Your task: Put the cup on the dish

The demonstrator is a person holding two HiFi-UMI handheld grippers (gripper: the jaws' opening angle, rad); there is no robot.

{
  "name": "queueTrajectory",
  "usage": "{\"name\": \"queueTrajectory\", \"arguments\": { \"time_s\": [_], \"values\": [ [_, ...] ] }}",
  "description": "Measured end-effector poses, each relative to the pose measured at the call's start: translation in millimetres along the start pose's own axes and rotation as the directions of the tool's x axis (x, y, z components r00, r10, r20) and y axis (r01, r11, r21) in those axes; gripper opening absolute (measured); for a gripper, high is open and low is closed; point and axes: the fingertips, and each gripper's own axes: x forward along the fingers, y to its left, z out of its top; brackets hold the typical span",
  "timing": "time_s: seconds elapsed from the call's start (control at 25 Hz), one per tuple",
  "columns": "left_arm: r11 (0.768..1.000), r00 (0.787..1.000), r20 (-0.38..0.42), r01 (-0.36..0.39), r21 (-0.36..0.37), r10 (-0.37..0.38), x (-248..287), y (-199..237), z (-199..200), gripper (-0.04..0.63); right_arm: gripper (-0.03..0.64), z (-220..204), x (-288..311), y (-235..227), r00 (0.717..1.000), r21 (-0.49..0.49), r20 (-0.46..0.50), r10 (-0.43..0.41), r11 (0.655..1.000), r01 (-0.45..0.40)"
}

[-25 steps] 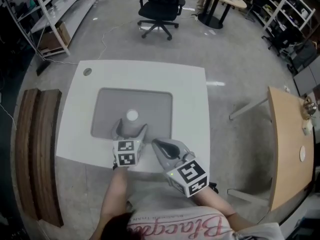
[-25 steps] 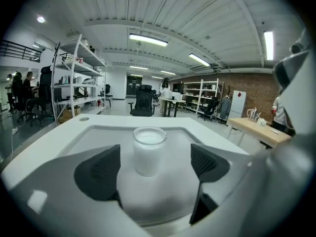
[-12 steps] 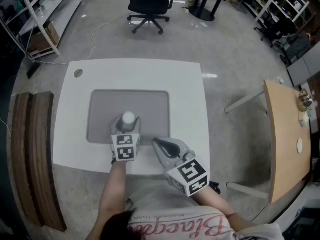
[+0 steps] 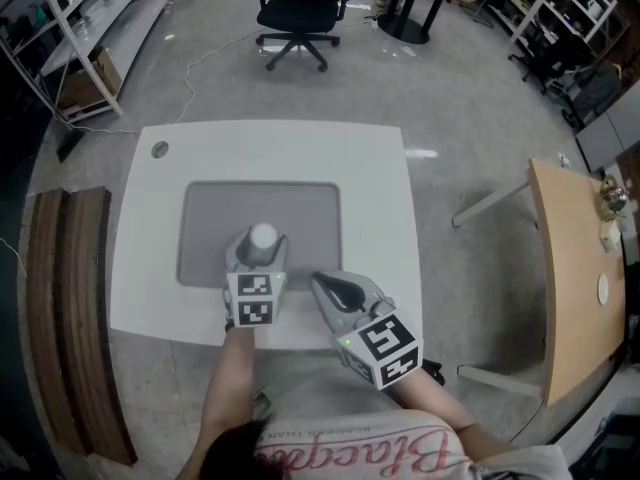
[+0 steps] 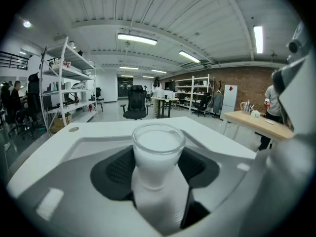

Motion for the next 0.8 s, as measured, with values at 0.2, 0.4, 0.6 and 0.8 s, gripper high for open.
{"name": "queueTrajectory", "arguments": {
  "time_s": [0.2, 0.4, 0.6, 0.8],
  "values": [
    [0.999, 0.997, 0.066, 0.028, 0.028, -0.030, -29.3, -14.7, 43.9, 0.262, 0.002, 2.4, -0.8, 3.0, 1.000, -0.013, 0.011, 0.013, 1.000, -0.013],
    [0.998, 0.989, 0.145, 0.033, 0.057, -0.041, -67.1, -32.1, 91.4, 0.264, 0.002, 11.6, -9.2, 3.2, 0.998, -0.032, 0.052, 0.036, 0.999, -0.035],
    [0.997, 0.980, 0.198, 0.007, 0.074, -0.021, -100.7, -38.2, 123.1, 0.262, 0.002, 25.2, -17.3, 3.5, 0.993, -0.051, 0.110, 0.046, 0.998, -0.040],
    [0.996, 0.972, 0.237, -0.014, 0.083, -0.007, -129.6, -48.3, 139.2, 0.262, 0.002, 33.6, -27.6, 1.3, 0.985, -0.058, 0.167, 0.051, 0.997, -0.042]
  ]
}}
